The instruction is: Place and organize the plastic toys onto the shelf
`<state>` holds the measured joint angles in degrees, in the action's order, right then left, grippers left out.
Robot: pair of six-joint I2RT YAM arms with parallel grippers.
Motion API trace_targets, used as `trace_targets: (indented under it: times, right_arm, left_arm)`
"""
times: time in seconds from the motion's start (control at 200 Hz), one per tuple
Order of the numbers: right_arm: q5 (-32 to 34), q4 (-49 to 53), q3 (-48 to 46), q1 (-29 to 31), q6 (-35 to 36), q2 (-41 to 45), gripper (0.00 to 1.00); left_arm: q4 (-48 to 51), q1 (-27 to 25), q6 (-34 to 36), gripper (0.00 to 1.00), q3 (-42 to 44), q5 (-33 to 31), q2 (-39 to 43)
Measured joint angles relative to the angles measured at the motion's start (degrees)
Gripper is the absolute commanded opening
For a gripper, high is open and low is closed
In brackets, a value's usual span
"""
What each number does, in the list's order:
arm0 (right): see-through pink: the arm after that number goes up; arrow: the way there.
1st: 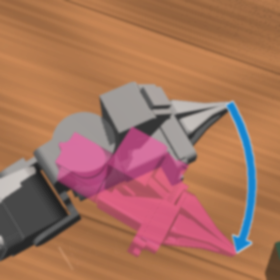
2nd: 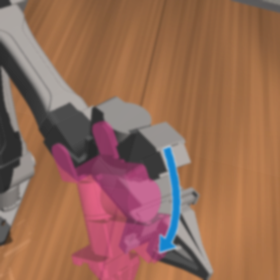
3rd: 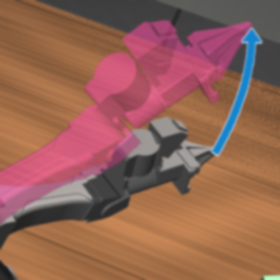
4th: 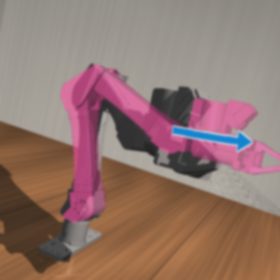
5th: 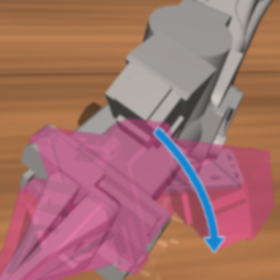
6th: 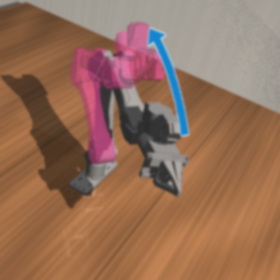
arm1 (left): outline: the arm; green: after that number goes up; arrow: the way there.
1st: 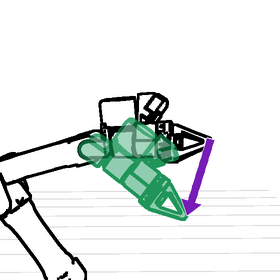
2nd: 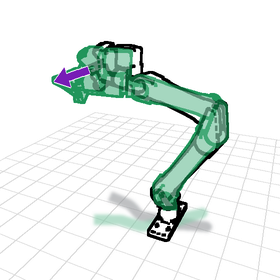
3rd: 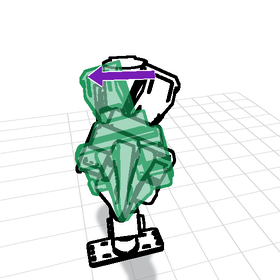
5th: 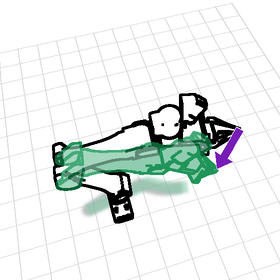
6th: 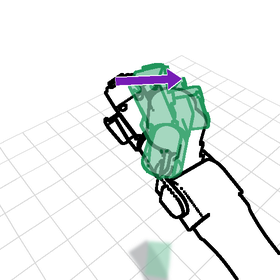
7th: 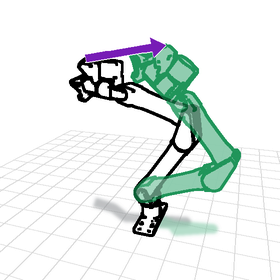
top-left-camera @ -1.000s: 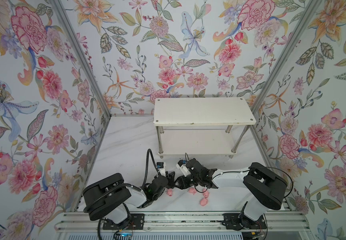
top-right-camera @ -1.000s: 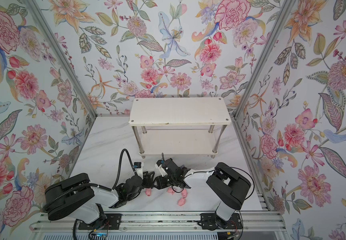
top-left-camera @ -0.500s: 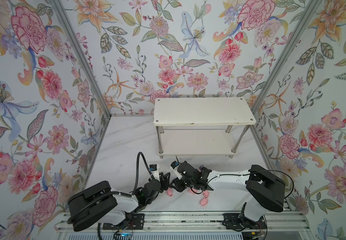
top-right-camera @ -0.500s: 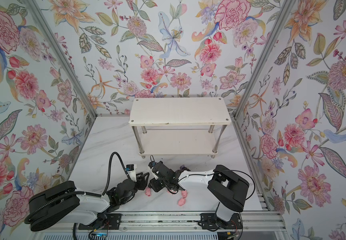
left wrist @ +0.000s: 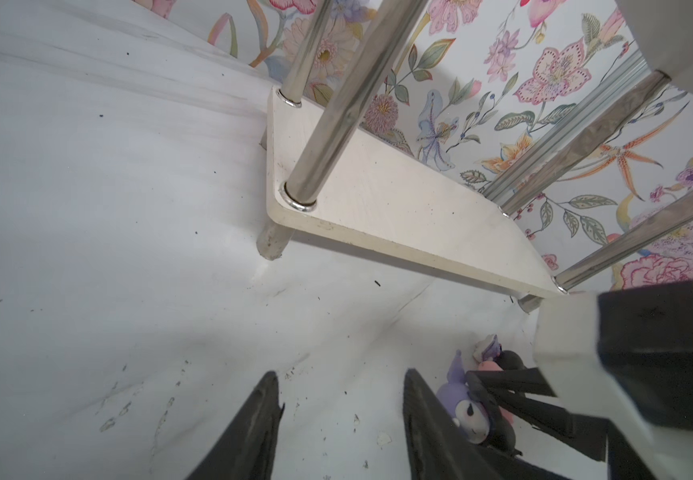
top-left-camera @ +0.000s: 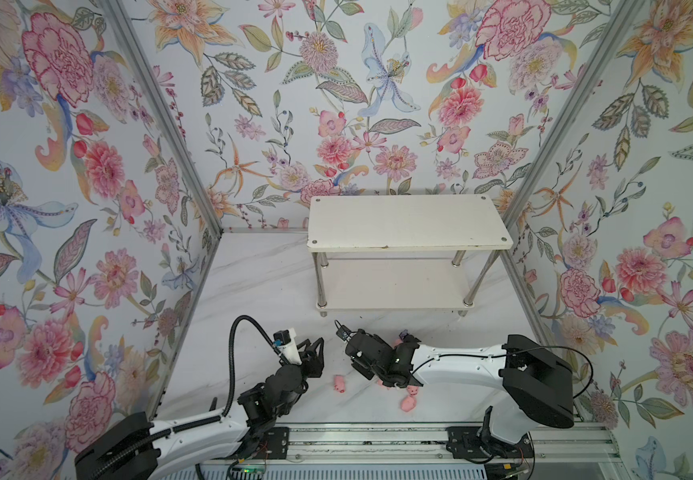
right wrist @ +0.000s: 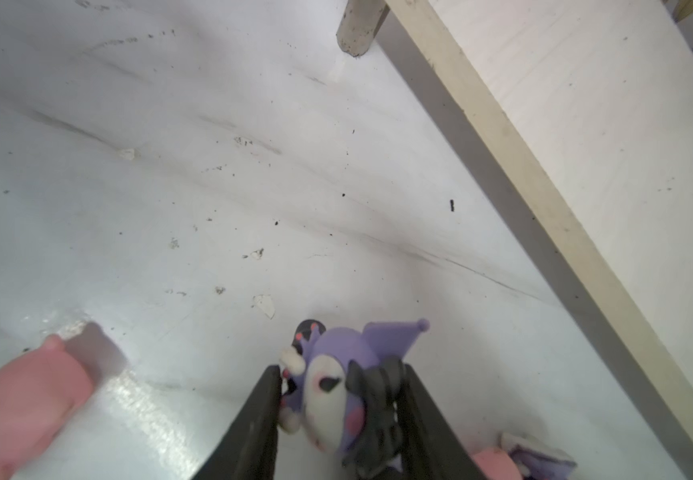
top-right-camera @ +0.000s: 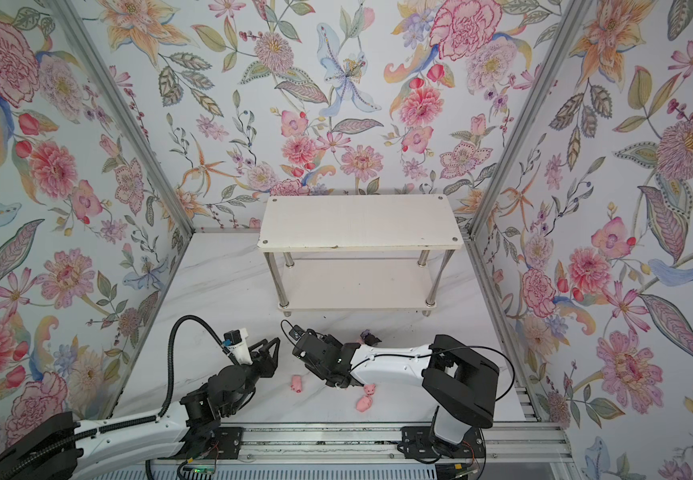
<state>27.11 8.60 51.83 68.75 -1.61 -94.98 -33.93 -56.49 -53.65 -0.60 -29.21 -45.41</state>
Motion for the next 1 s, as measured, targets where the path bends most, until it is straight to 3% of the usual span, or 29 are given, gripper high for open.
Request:
trace_targets:
  times: [0.23,0.43,0.631,0.801,0.896,1.001]
  right_arm:
    - [5.2,-3.9,-0.8,5.2,6.1,-3.0,0.26]
    - [7.8,-8.4,-4.0,9.4,7.1,-2.7,0.51]
    - [3.3,-8.6,-10.1,10.6,3.8,1.3,0.63]
    - [-0.8,-8.0,-14.3,10.0,0.2,8.7,0.66]
    - [-5.3,-8.0,-16.5,6.8,-3.4,14.3,0.64]
    - [-13.3,-8.1,-19.4,-1.0,-9.2,21.8,0.6]
  left_arm:
    - [4.3,0.2,-0.8,0.49,0.0,-1.3,3.5]
    - [4.1,0.2,-0.8,0.49,0.0,-1.2,-1.1]
    - [1.5,0.2,-0.8,0.5,0.0,-0.9,-8.2]
    - [-1.4,0.2,-0.3,0.51,0.0,0.3,-13.0]
    - [-2.6,0.2,0.1,0.51,0.0,1.0,-15.4]
    - [-3.5,0.2,0.8,0.5,-1.0,2.4,-18.6]
